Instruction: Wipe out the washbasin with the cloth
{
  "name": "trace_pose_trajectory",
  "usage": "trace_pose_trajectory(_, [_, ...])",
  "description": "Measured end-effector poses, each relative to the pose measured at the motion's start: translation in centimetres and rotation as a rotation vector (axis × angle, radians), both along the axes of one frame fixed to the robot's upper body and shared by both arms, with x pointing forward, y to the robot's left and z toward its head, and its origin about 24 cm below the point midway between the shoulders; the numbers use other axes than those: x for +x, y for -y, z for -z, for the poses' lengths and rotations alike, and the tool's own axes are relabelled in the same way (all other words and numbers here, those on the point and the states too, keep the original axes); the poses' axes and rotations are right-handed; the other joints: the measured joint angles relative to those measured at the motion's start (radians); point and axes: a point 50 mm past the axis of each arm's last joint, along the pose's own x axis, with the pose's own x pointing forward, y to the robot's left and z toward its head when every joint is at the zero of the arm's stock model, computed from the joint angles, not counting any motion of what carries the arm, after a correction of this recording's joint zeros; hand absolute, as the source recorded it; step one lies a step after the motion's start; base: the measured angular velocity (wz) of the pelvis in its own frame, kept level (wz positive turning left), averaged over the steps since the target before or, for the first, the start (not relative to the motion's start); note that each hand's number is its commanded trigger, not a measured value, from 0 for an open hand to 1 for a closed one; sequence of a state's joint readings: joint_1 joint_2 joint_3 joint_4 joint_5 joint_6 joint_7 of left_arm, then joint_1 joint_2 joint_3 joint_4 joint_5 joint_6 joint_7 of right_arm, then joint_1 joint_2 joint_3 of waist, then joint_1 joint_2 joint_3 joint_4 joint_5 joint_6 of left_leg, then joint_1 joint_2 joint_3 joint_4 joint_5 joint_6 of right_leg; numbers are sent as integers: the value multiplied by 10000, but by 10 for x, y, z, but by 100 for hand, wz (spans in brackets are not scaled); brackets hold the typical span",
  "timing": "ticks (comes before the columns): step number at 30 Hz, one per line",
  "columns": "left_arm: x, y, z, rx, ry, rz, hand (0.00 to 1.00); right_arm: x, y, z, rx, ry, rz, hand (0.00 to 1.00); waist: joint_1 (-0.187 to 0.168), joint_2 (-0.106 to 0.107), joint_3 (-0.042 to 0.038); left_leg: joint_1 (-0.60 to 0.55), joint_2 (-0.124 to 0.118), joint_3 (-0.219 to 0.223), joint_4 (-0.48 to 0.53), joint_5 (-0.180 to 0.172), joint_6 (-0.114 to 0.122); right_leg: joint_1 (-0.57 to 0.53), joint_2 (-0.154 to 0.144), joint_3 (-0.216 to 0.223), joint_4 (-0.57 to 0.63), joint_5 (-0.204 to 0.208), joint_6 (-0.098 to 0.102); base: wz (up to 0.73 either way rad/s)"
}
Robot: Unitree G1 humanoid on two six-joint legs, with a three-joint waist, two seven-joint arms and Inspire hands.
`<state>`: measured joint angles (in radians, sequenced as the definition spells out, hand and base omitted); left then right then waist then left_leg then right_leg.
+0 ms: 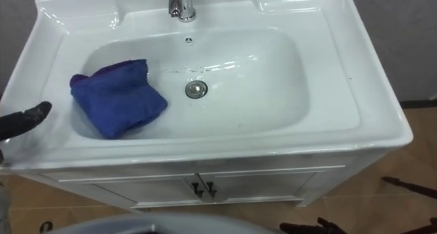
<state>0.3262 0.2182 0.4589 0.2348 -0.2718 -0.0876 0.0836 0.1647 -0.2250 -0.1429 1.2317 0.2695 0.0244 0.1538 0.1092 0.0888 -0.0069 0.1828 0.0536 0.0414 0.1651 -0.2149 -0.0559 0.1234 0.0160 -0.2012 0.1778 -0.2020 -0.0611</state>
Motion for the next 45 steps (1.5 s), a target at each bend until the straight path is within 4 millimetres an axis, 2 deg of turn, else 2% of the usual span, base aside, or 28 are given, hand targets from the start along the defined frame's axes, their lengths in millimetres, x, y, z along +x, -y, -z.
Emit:
trace_pose_trajectory(5, [-8,-4,7,191,72,-191,0,-5,7,-2,-264,-148,120,0,59,-5,-31,113,-49,118,27,1,0,-46,-95,56,298,-268,-23,-2])
trace_pose_trajectory(8, [-21,-15,13,269,-168,-789,0,-11,14,-5,-629,-285,270,0,190,42,-207,163,-58,128,53,1,0,6,-102,80,345,-294,-40,-13])
trace_pose_trajectory(9, [-22,-17,13,218,-87,-1014,0,-14,16,-6,-758,-248,434,0,227,39,-221,185,-64,123,44,1,0,46,-105,76,363,-317,-38,0])
trace_pose_trajectory(13, [-32,-25,14,388,-264,-2077,0,-14,21,-8,-1132,-206,817,0,331,48,-225,252,-53,33,26,1,0,114,-64,112,335,-327,-47,-7])
trace_pose_trajectory(17, [-75,-39,29,108,-1647,-4525,0,-22,23,-8,-1433,-392,1333,0,503,3,-196,387,-51,9,-27,0,0,169,-52,92,246,-327,-47,-2])
trace_pose_trajectory(18, [-73,-35,27,32,-1217,-4545,0,-26,21,-7,-1459,-510,1387,0,672,-42,-173,371,-58,-24,-27,0,0,165,-62,55,237,-328,-45,6])
trace_pose_trajectory(20, [-67,-35,26,-67,-902,-4737,0,-23,19,-7,-1445,-476,1403,0,793,-91,-156,364,-57,-7,-47,0,0,168,-60,41,225,-345,-38,3])
trace_pose_trajectory(25, [-66,-34,25,-241,-731,-5032,0,-16,17,-5,-1385,-328,1446,0,811,-84,-154,361,-55,-8,-38,1,0,177,-55,22,199,-348,-40,-1])
trace_pose_trajectory(29, [-66,-34,25,-385,-579,-5286,0,-23,17,-5,-1552,-698,1556,0,870,-76,-157,361,-56,-142,-45,1,0,180,-42,41,154,-348,-42,-1])
trace_pose_trajectory(37, [-83,-32,32,-1138,-574,-5945,0,-36,20,-8,-1915,-927,1594,0,873,-31,-193,379,-46,-212,-50,3,0,179,-12,100,109,-364,-74,-6])
trace_pose_trajectory(45, [-96,-20,43,-1603,-574,-6867,0,-40,21,-9,-2163,-1356,1799,0,879,60,-204,400,-22,-189,-57,2,-2,155,31,342,183,-391,-121,-10])
